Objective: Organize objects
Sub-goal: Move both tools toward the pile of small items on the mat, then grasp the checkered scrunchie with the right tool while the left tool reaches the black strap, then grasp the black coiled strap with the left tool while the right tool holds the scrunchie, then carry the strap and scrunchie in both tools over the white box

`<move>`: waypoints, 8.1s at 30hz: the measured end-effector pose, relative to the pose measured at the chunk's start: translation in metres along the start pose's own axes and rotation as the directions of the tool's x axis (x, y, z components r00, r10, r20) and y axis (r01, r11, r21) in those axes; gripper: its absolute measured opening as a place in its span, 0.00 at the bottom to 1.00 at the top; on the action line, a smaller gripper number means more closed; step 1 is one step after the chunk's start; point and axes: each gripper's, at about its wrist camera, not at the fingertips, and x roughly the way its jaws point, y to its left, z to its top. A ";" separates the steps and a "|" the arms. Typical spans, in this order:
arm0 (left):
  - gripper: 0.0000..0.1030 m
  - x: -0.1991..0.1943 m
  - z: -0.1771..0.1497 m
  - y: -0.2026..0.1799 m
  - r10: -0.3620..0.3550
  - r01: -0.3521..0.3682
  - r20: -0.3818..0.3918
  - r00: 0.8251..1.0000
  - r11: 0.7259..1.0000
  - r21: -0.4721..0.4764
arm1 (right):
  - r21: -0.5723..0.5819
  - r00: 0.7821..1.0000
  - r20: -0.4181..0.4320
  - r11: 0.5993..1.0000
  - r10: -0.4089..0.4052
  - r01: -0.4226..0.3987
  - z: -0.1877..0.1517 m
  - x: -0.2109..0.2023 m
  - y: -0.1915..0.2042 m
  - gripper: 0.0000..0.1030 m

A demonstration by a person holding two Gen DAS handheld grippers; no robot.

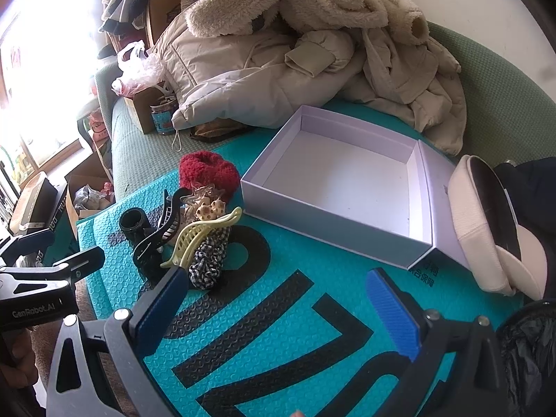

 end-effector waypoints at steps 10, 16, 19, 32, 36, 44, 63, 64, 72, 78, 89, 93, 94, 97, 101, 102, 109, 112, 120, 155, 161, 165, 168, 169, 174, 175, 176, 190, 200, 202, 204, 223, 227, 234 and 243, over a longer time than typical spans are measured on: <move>0.97 0.001 0.003 0.002 0.002 -0.002 -0.008 1.000 1.000 -0.001 | -0.003 1.000 -0.004 1.000 0.021 -0.021 0.000 0.007 0.003 0.99; 0.97 0.006 0.006 0.004 0.045 -0.045 -0.013 0.999 0.997 -0.067 | -0.001 1.000 -0.021 1.000 0.020 -0.020 0.000 0.014 0.005 0.99; 0.97 0.011 0.008 0.006 0.041 -0.042 -0.019 0.999 0.997 -0.066 | 0.003 0.999 -0.028 1.000 0.022 -0.022 0.000 0.018 0.004 0.99; 0.94 0.040 0.013 0.016 0.027 -0.031 -0.051 0.998 0.997 -0.077 | -0.009 0.994 -0.070 0.996 0.084 -0.084 -0.002 0.040 0.012 0.88; 0.93 0.050 0.016 0.021 0.010 -0.015 -0.063 0.998 0.996 -0.084 | -0.016 0.990 -0.089 0.993 0.112 -0.114 -0.002 0.050 0.016 0.86; 0.91 0.069 0.023 0.030 0.009 -0.017 -0.090 0.996 0.995 -0.098 | -0.056 0.984 -0.106 0.987 0.142 -0.149 0.002 0.067 0.028 0.85; 0.86 0.112 0.037 0.053 -0.034 0.020 -0.101 0.994 0.991 -0.135 | -0.082 0.966 -0.189 0.977 0.178 -0.197 0.000 0.107 0.039 0.65; 0.86 0.113 0.038 0.053 -0.033 0.020 -0.098 0.995 0.991 -0.132 | -0.082 0.965 -0.191 0.977 0.180 -0.199 0.000 0.108 0.039 0.63; 0.80 0.123 0.044 0.048 -0.043 0.034 -0.090 0.995 0.994 -0.106 | -0.086 0.961 -0.198 0.974 0.191 -0.211 0.000 0.117 0.041 0.55; 0.58 0.128 0.047 0.042 -0.063 0.055 -0.089 0.994 0.995 -0.089 | -0.105 0.966 -0.186 0.974 0.180 -0.202 0.000 0.116 0.041 0.25; 0.40 0.121 0.043 0.032 -0.066 0.061 -0.099 0.993 0.997 -0.057 | -0.103 0.963 -0.205 0.975 0.173 -0.197 -0.006 0.102 0.034 0.21; 0.39 0.111 0.039 0.030 -0.065 0.060 -0.098 0.993 0.996 -0.060 | -0.096 0.965 -0.202 0.977 0.169 -0.191 -0.009 0.093 0.030 0.21; 0.39 0.107 0.038 0.029 -0.061 0.056 -0.096 0.994 0.997 -0.055 | -0.095 0.966 -0.198 0.977 0.168 -0.190 -0.010 0.090 0.028 0.21; 0.38 0.095 0.034 0.027 -0.054 0.050 -0.086 0.995 0.998 -0.049 | -0.093 0.970 -0.176 0.978 0.168 -0.186 -0.012 0.078 0.026 0.21; 0.36 0.076 0.030 0.024 -0.052 0.049 -0.062 0.997 0.998 -0.045 | -0.107 0.975 -0.143 0.977 0.170 -0.186 -0.012 0.063 0.027 0.21; 0.36 0.071 0.029 0.023 -0.053 0.050 -0.056 0.997 0.998 -0.044 | -0.108 0.976 -0.136 0.976 0.172 -0.188 -0.013 0.060 0.027 0.21; 0.20 0.045 0.018 0.016 -0.070 0.069 -0.033 0.997 0.997 -0.037 | -0.113 0.979 -0.107 0.976 0.173 -0.184 -0.019 0.039 0.024 0.21; 0.21 0.040 0.014 0.013 -0.082 0.080 -0.040 0.996 0.996 -0.042 | -0.104 0.978 -0.100 0.976 0.182 -0.192 -0.024 0.032 0.020 0.21; 0.47 0.060 0.004 0.012 -0.115 0.106 -0.104 0.988 0.991 -0.085 | -0.101 0.976 -0.124 0.976 0.181 -0.194 -0.038 0.030 0.015 0.21; 0.39 0.057 0.030 0.027 -0.096 0.093 -0.042 0.995 0.994 -0.058 | -0.120 0.976 -0.056 0.969 0.212 -0.218 -0.021 0.013 0.010 0.21; 0.39 0.030 0.039 0.015 -0.077 0.077 -0.003 0.997 0.997 -0.012 | -0.159 0.976 -0.028 0.963 0.216 -0.218 -0.012 0.005 0.012 0.21; 0.39 0.020 0.047 0.001 -0.094 0.094 0.002 0.996 0.995 0.009 | -0.182 0.975 -0.007 0.959 0.220 -0.218 -0.007 -0.002 0.009 0.21; 0.39 0.019 0.053 -0.012 -0.110 0.110 0.001 0.994 0.994 0.027 | -0.187 0.975 0.013 0.958 0.223 -0.217 -0.003 -0.006 0.004 0.21; 0.39 0.019 0.055 -0.017 -0.119 0.119 -0.002 0.993 0.992 0.031 | -0.188 0.974 0.021 0.958 0.224 -0.216 -0.001 -0.006 0.001 0.21; 0.39 0.026 0.063 -0.049 -0.138 0.139 -0.017 0.990 0.988 0.067 | -0.194 0.977 0.031 0.960 0.211 -0.202 0.007 -0.005 -0.013 0.21; 0.39 0.028 0.065 -0.055 -0.144 0.145 -0.020 0.989 0.987 0.072 | -0.192 0.977 0.032 0.961 0.211 -0.201 0.008 -0.005 -0.016 0.21; 0.39 0.030 0.067 -0.062 -0.150 0.151 -0.022 0.988 0.985 0.080 | -0.191 0.977 0.033 0.961 0.209 -0.199 0.009 -0.005 -0.020 0.21; 0.39 0.058 0.104 -0.143 -0.206 0.212 -0.057 0.977 0.964 0.160 | -0.148 0.983 0.039 0.974 0.179 -0.172 0.026 0.004 -0.074 0.21; 0.39 0.093 0.128 -0.181 -0.229 0.245 -0.101 0.968 0.950 0.194 | -0.112 0.986 0.032 0.981 0.161 -0.156 0.041 0.026 -0.108 0.21; 0.39 0.103 0.134 -0.187 -0.224 0.243 -0.112 0.968 0.949 0.201 | -0.107 0.987 0.025 0.982 0.156 -0.153 0.044 0.033 -0.113 0.21; 0.39 0.112 0.139 -0.192 -0.224 0.244 -0.119 0.967 0.948 0.204 | -0.101 0.988 0.020 0.984 0.150 -0.148 0.049 0.041 -0.117 0.21; 0.39 0.173 0.201 -0.226 -0.202 0.226 -0.116 0.973 0.936 0.269 | -0.069 0.995 -0.001 0.993 0.097 -0.097 0.101 0.100 -0.136 0.21; 0.39 0.189 0.212 -0.237 -0.195 0.224 -0.124 0.973 0.929 0.296 | -0.059 0.996 -0.008 0.994 0.090 -0.090 0.110 0.108 -0.142 0.21; 0.39 0.210 0.228 -0.253 -0.196 0.233 -0.145 0.970 0.919 0.317 | -0.050 0.998 -0.015 0.997 0.062 -0.063 0.124 0.127 -0.144 0.21; 0.39 0.241 0.245 -0.267 -0.177 0.237 -0.198 0.964 0.907 0.347 | -0.016 0.995 -0.085 0.998 0.055 -0.056 0.129 0.163 -0.153 0.21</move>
